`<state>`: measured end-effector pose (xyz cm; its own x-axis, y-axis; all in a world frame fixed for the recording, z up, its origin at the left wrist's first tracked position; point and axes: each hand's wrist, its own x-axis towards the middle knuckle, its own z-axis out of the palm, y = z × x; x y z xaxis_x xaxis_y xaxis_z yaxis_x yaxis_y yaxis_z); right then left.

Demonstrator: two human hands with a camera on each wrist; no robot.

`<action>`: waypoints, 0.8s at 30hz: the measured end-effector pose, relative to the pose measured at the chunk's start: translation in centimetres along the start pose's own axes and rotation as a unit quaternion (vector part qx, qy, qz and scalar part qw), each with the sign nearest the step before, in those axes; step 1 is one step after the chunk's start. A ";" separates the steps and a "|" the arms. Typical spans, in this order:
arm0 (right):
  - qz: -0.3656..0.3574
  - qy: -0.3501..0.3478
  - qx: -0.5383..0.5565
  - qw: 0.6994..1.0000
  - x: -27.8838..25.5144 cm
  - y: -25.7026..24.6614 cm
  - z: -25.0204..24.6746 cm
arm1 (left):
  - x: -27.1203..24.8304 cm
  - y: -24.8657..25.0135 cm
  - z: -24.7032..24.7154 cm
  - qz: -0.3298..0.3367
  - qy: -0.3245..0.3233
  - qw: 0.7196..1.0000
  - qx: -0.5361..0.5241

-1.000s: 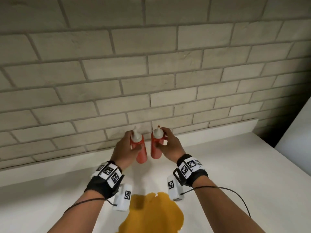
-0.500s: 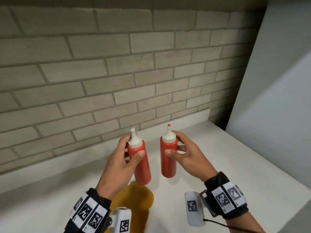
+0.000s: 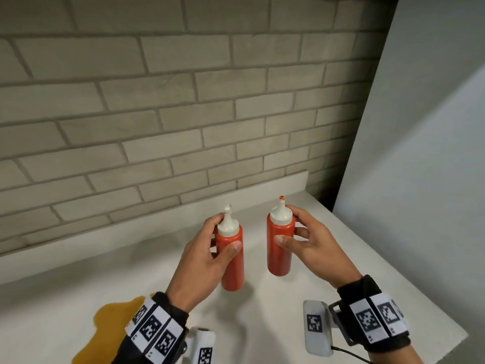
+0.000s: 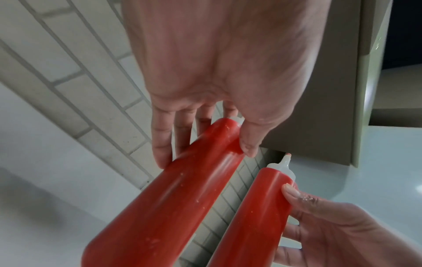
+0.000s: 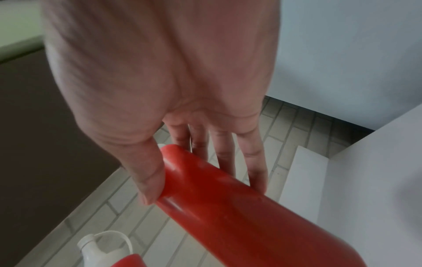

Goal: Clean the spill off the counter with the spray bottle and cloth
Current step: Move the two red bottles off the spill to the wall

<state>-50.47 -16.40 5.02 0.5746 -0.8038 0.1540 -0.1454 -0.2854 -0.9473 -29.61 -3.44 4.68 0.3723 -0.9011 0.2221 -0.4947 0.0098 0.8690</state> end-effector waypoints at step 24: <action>0.029 -0.081 -0.006 0.996 24.7 10.4 -7.0 | 22.4 -2.7 13.1 -0.166 0.070 0.977 0.111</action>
<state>-43.46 -42.86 0.90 0.6871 -0.7247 0.0515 -0.1905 -0.2481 -0.9498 -30.20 -29.29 1.54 0.6378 -0.7701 0.0161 -0.4809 -0.3817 0.7893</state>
